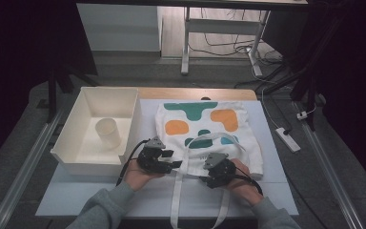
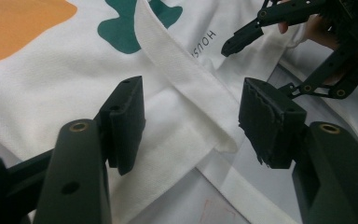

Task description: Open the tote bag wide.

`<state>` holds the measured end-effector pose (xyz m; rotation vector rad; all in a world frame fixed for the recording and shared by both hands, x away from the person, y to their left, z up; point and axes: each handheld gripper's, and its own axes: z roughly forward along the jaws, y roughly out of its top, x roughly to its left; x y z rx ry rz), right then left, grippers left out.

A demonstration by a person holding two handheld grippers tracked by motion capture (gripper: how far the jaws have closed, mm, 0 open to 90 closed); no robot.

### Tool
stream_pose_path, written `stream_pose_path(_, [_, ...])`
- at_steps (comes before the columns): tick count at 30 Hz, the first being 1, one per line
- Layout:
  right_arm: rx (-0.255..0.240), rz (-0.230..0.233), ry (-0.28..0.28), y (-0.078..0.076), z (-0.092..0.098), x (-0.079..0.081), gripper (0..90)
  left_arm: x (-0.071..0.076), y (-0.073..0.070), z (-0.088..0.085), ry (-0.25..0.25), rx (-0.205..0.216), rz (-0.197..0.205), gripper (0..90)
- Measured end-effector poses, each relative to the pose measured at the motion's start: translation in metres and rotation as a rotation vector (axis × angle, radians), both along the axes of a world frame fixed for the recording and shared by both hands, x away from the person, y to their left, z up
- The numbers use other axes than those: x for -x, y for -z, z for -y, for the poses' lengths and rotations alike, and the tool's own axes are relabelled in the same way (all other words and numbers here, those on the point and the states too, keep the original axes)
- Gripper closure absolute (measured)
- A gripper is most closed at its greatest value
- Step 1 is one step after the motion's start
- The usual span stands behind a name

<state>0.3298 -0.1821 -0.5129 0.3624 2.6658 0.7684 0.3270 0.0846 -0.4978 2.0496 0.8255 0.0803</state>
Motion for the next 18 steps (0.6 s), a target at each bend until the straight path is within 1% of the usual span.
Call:
stream_pose_path(6, [-0.009,-0.007,0.004,0.0005,0.0005,-0.0015,37.2,0.0007,0.0019,0.0021,0.009,-0.010,-0.002,40.6])
stream_pose_path(12, [-0.014,0.009,0.001,0.0006,0.0003,-0.0008,42.9,0.0012,0.0034,0.0022,0.011,-0.015,-0.005,40.5])
stream_pose_path(15, [-0.018,0.016,0.002,0.0002,0.0004,-0.0009,50.2,0.0020,0.0033,0.0021,0.012,-0.015,-0.002,40.5])
stream_pose_path(16, [-0.027,0.021,0.005,-0.0005,0.0007,-0.0008,54.0,0.0025,0.0033,0.0023,0.013,-0.014,-0.002,40.5])
stream_pose_path(17, [-0.037,0.014,0.005,-0.0017,0.0014,-0.0009,58.3,0.0025,0.0034,0.0023,0.014,-0.016,-0.001,40.5])
stream_pose_path(18, [-0.046,0.012,0.014,-0.0034,0.0020,-0.0015,65.1,0.0026,0.0036,0.0024,0.014,-0.016,-0.003,40.5])
